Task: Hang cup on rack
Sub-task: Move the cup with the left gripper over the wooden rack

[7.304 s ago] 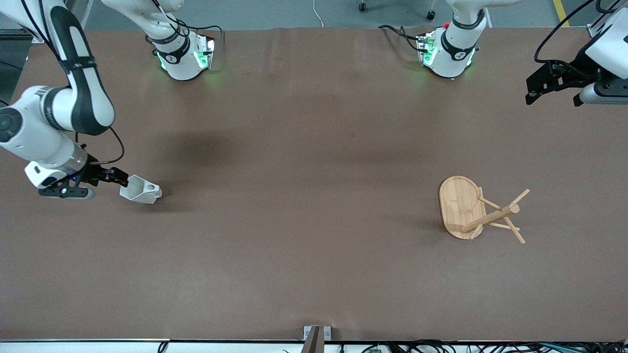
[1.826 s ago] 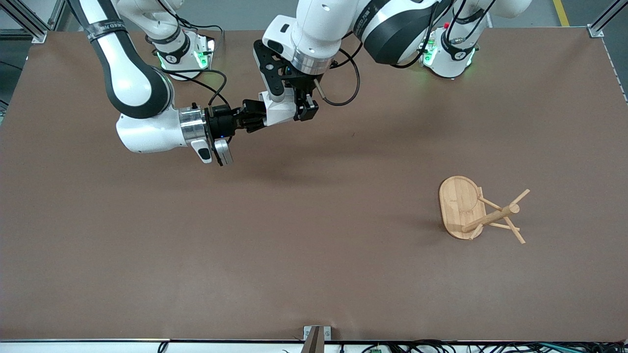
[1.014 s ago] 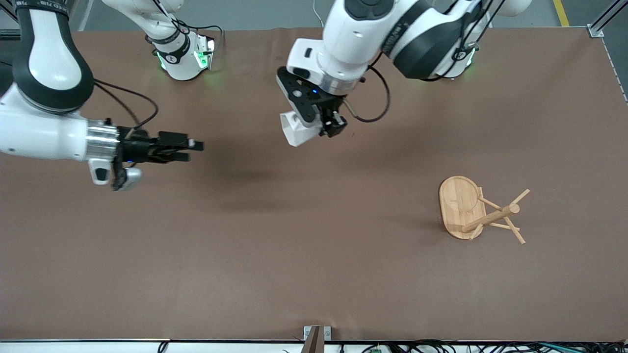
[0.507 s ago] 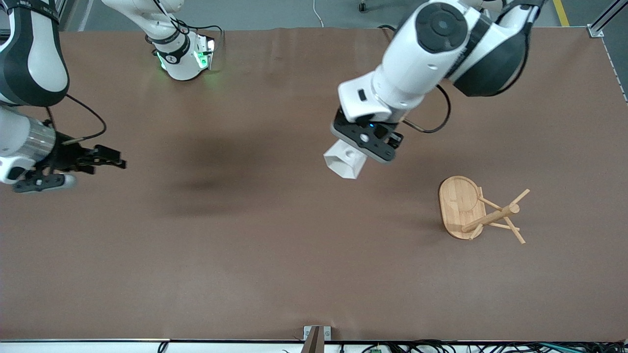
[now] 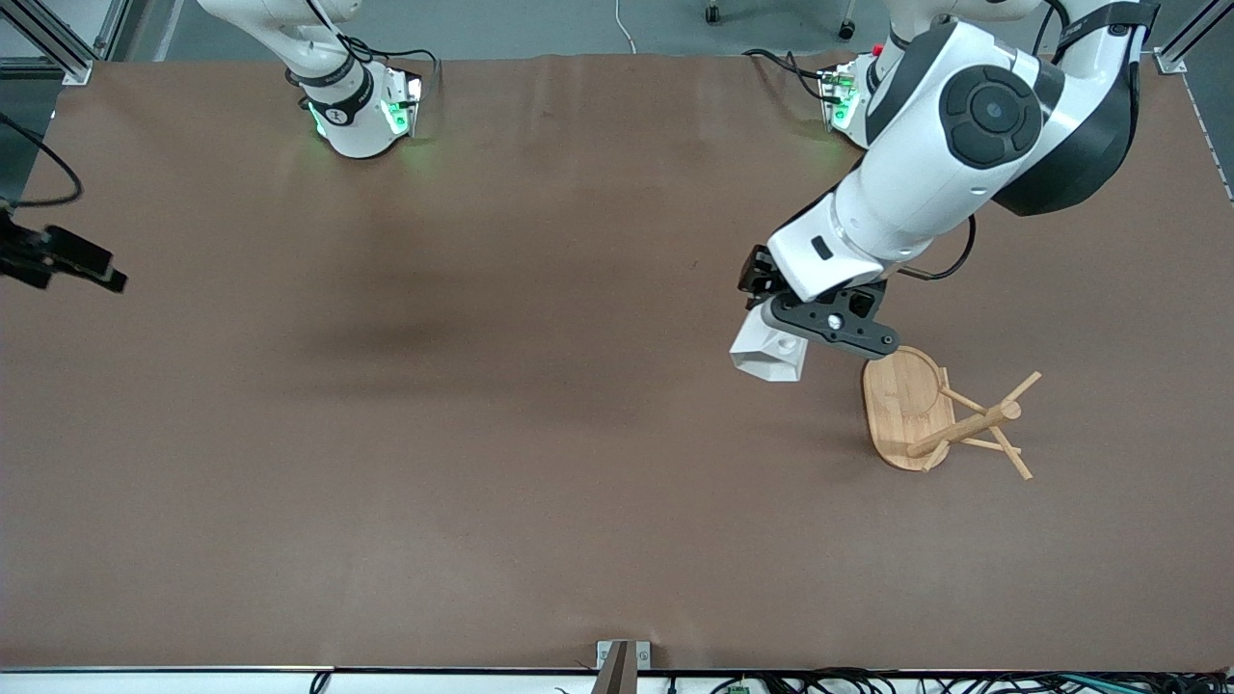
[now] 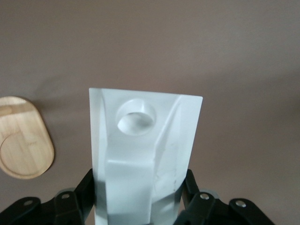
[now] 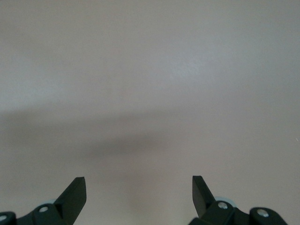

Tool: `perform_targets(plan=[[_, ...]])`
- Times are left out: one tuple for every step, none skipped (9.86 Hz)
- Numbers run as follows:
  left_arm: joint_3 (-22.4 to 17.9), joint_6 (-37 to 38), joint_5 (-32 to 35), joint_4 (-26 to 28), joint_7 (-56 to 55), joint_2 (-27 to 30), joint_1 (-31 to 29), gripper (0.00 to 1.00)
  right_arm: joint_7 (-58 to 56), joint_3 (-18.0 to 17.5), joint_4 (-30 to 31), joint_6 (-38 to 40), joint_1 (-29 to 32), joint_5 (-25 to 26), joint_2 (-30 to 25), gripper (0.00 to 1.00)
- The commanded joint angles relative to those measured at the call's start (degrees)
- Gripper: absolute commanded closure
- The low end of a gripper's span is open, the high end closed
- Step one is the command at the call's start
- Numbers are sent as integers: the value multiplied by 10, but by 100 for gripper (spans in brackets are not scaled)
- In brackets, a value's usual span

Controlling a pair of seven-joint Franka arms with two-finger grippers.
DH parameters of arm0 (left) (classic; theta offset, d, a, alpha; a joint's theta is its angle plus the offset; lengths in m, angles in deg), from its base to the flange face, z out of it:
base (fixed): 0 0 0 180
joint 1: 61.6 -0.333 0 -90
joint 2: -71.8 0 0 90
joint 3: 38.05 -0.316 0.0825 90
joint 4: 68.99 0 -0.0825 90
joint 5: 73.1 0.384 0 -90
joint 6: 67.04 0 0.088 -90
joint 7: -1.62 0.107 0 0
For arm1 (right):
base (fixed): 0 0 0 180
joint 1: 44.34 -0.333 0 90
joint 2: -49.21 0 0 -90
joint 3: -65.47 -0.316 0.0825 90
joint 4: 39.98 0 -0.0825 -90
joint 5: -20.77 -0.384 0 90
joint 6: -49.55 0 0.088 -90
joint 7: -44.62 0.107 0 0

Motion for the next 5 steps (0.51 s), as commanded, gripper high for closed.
perform_targets(plan=[[-25, -64, -2, 150, 50, 61, -4, 99, 18, 2, -37, 56, -3, 22, 5, 0], [-34, -91, -2, 177, 70, 67, -18, 99, 23, -1, -35, 67, -4, 24, -1, 0], [-39, -110, -2, 193, 89, 68, -23, 99, 25, -2, -20, 64, -4, 24, -27, 0], [-57, -117, -2, 198, 113, 63, -23, 99, 25, -4, -17, 63, -5, 25, -29, 0], [-70, -133, -2, 208, 140, 58, -24, 99, 19, -5, -35, 63, -5, 39, -27, 0]])
